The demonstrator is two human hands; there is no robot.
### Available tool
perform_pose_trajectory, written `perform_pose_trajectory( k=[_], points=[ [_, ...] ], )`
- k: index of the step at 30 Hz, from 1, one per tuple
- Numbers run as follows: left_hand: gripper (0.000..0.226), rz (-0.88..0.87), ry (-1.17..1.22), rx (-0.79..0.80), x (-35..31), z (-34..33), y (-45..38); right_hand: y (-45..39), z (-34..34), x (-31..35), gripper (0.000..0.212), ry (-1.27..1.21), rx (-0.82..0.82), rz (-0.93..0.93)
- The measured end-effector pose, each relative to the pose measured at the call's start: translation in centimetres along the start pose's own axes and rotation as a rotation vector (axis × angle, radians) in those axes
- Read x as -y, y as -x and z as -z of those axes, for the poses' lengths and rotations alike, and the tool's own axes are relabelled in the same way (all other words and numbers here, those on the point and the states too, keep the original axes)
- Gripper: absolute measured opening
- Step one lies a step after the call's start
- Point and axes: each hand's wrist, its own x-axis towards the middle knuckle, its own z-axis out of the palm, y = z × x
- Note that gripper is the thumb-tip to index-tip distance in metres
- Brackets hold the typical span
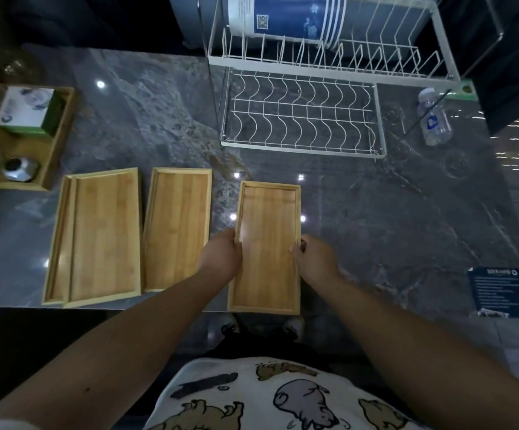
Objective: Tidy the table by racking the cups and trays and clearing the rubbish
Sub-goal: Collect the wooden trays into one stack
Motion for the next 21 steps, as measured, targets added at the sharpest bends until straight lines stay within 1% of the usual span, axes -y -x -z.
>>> perform_pose_trajectory(
  k=[5, 8, 11, 15, 21],
  points=[
    [0.017, -0.008, -0.012, 0.028, 0.15, -0.06, -0.90, -0.35, -0.35, 0.39, 0.021, 0.041, -0.028, -0.043],
    [0.017, -0.020, -0.029, 0.042, 0.09, -0.17, -1.04, -0.33, -0.48, 0.30, 0.020, 0.026, -0.051, -0.056],
    [0.015, -0.024, -0.022, 0.055, 0.23, -0.24, -1.01, -0.34, -0.59, 0.24, 0.019, 0.030, -0.053, -0.070],
    [0.019, -0.064, -0.016, 0.073, 0.41, -0.32, -0.65, -0.35, -0.67, 0.20, 0.016, 0.022, -0.048, -0.089],
    [0.018, -0.049, 0.057, 0.069, 0.41, -0.54, -0.49, -0.37, -0.67, 0.23, 0.017, 0.009, -0.035, -0.099]
  ],
)
